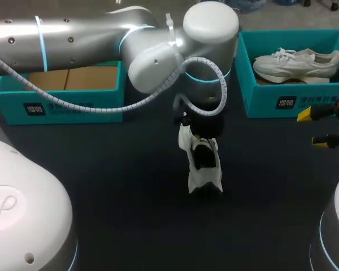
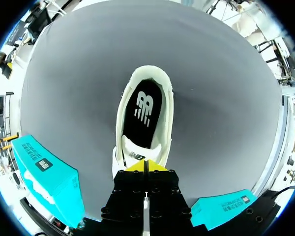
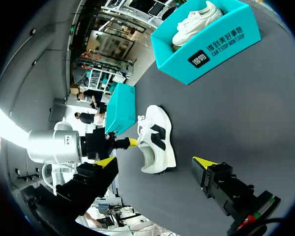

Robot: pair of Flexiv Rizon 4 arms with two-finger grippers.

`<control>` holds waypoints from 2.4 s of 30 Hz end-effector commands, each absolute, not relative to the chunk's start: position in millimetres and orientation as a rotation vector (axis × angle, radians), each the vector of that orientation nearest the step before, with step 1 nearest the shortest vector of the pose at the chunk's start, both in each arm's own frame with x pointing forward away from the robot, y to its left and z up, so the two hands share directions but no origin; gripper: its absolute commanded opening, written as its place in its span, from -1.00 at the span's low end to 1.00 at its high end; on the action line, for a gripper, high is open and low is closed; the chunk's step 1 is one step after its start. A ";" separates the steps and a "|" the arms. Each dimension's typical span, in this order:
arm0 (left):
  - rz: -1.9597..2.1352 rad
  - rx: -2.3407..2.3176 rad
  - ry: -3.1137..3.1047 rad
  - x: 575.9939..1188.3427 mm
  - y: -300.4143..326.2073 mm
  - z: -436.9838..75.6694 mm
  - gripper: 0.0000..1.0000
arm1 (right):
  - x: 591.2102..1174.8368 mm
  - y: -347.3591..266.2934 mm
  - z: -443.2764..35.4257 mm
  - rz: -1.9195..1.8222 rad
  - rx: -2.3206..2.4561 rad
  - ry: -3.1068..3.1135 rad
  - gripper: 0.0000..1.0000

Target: Take the shoe out of the shoebox, open the shoe tongue, remove and reinsert the insole, then place the shoe into the shoebox

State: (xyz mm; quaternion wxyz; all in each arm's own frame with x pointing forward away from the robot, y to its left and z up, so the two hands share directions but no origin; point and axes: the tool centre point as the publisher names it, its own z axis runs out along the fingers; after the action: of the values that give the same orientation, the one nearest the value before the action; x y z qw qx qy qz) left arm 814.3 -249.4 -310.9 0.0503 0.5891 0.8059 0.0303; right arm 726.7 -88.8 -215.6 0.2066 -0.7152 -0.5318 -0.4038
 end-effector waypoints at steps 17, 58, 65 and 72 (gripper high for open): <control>0.066 0.655 3.111 789.9 -241.9 -300.2 -1.00 | 725.7 -88.1 -215.2 -1.121 -1.998 -1.482 1.00; 0.024 0.150 3.136 705.3 -270.4 -369.8 1.00 | 725.7 -88.1 -215.2 -1.121 -1.998 -1.482 1.00; 0.016 0.082 3.136 700.7 -274.6 -389.9 1.00 | 725.7 -88.1 -215.2 -1.121 -1.998 -1.482 1.00; -0.013 -0.002 3.137 702.8 -270.7 -402.4 0.91 | 725.7 -88.1 -215.2 -1.121 -1.998 -1.482 1.00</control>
State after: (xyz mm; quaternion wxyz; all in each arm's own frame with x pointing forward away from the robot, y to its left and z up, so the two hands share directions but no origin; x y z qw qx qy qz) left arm 701.8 -271.3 -396.8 0.0019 0.0044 1.0000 0.0029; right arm 726.7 -88.8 -215.6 0.2066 -0.7152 -0.5318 -0.4038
